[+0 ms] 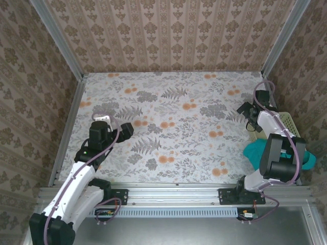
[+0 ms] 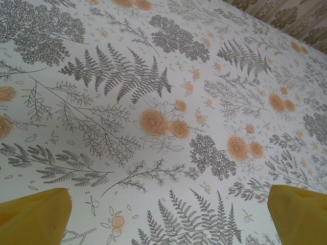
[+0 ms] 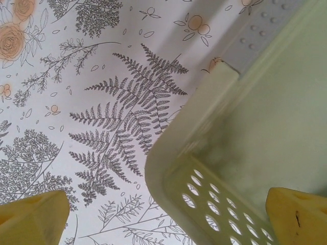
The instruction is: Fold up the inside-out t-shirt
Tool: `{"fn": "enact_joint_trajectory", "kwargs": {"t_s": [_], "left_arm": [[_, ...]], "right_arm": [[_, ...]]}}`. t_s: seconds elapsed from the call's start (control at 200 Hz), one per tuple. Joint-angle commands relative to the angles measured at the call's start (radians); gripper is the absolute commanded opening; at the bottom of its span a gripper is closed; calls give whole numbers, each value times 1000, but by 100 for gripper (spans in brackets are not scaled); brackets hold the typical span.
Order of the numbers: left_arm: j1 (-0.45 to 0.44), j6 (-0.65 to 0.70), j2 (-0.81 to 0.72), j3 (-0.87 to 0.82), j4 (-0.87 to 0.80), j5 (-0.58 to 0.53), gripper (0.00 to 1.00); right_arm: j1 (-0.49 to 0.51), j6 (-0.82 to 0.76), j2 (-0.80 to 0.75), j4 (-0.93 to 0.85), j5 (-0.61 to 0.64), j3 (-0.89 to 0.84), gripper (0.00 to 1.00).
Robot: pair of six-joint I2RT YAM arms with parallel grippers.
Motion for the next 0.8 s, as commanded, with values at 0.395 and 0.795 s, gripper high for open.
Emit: {"fn": "enact_joint_trajectory", "kwargs": {"t_s": [0.395, 0.795], "left_arm": [[-27, 36, 43, 20, 43, -4, 100], [-36, 44, 56, 14, 45, 7, 100]], "right_arm": [[7, -16, -123, -193, 183, 57, 100], [-56, 122, -478, -481, 434, -90, 100]]}}
